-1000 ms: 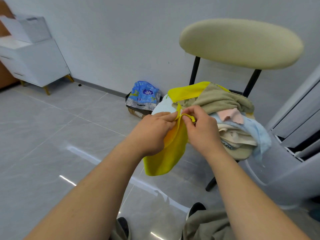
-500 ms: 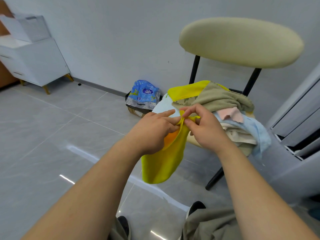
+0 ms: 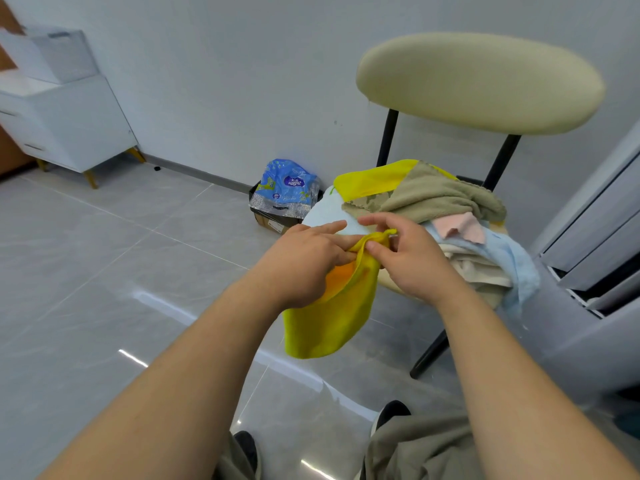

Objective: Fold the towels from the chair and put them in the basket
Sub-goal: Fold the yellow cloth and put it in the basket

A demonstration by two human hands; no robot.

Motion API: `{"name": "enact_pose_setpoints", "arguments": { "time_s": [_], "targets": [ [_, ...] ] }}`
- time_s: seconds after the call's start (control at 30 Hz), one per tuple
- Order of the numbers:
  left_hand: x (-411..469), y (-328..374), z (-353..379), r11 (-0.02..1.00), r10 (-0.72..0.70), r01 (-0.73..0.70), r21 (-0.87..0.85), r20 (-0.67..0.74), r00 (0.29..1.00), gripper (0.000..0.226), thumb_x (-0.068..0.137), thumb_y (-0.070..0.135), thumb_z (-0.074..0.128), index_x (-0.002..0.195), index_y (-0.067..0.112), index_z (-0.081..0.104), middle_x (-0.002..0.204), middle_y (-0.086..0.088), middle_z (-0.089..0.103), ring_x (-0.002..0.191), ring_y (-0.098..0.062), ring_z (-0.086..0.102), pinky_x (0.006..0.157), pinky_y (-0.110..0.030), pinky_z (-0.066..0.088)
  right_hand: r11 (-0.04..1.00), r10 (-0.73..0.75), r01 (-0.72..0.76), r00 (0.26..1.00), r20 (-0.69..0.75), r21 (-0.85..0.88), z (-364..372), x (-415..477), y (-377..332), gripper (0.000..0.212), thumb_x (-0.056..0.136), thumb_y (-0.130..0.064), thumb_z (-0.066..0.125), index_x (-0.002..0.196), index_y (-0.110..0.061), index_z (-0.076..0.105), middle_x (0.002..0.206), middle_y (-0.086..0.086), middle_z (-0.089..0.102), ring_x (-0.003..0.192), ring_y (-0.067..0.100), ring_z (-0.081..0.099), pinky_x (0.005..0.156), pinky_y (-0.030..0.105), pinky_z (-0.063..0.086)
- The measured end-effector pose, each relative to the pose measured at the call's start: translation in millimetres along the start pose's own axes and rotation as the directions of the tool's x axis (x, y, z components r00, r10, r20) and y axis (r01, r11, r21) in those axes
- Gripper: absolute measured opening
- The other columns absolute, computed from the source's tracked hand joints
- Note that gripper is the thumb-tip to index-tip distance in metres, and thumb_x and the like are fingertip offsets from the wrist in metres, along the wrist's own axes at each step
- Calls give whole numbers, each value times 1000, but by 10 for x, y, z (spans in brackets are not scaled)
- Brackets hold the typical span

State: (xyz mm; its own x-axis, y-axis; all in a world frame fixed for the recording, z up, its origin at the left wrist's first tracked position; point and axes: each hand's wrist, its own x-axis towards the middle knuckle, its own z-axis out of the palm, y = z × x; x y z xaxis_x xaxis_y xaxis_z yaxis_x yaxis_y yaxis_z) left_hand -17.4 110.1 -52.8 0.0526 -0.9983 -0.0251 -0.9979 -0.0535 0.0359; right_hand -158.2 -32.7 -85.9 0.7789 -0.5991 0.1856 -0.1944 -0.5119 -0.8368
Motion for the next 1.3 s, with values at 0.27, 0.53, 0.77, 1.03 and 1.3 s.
{"name": "enact_pose_setpoints", "arguments": {
  "time_s": [0.27, 0.53, 0.77, 1.03, 1.3],
  "targets": [
    [-51, -141, 19, 920, -348, 358, -163, 83, 934, 65, 79, -3, 51, 124, 40, 67, 129, 0, 61, 114, -24, 55, 95, -40, 52, 956, 45, -71, 994, -98, -284, -31, -16, -19, 9, 89, -22, 73, 98, -24, 75, 94, -5, 65, 83, 14, 57, 80, 29, 47],
    [-109, -285, 22, 731, -564, 564, -386, 124, 816, 45, 83, -7, 47, 99, 20, 79, 79, 0, 66, 75, -20, 67, 76, -35, 58, 966, 157, -192, 968, -197, -173, -106, 33, 103, 17, 81, -30, 81, 77, -25, 66, 79, -1, 71, 78, 23, 68, 77, 46, 58],
    [-64, -276, 1, 286, -703, 547, -787, 216, 678, 44, 88, -13, 45, 66, 10, 75, 80, -10, 61, 78, -32, 65, 76, -44, 62, 966, 163, -187, 977, -140, -180, -108, 43, 195, 7, 87, -25, 71, 84, -32, 71, 82, -5, 73, 80, 21, 70, 80, 47, 59],
    [-90, -354, 24, 427, -696, 477, -769, 57, 716, 12, 77, 21, 66, 75, 15, 76, 70, -3, 68, 75, -23, 67, 73, -40, 59, 958, 147, -176, 979, -140, -225, -112, 29, 168, 15, 95, -19, 63, 94, -34, 66, 91, 0, 72, 83, 25, 68, 81, 48, 57],
    [-94, -373, 90, 649, -629, 450, -614, -100, 771, 8, 87, 25, 73, 85, 18, 70, 67, 2, 70, 62, -11, 70, 63, -27, 55, 975, 180, -200, 965, -189, -96, -145, -2, 160, 21, 97, -20, 62, 87, -30, 47, 72, 11, 68, 74, 32, 68, 74, 47, 56]
  ]
}}
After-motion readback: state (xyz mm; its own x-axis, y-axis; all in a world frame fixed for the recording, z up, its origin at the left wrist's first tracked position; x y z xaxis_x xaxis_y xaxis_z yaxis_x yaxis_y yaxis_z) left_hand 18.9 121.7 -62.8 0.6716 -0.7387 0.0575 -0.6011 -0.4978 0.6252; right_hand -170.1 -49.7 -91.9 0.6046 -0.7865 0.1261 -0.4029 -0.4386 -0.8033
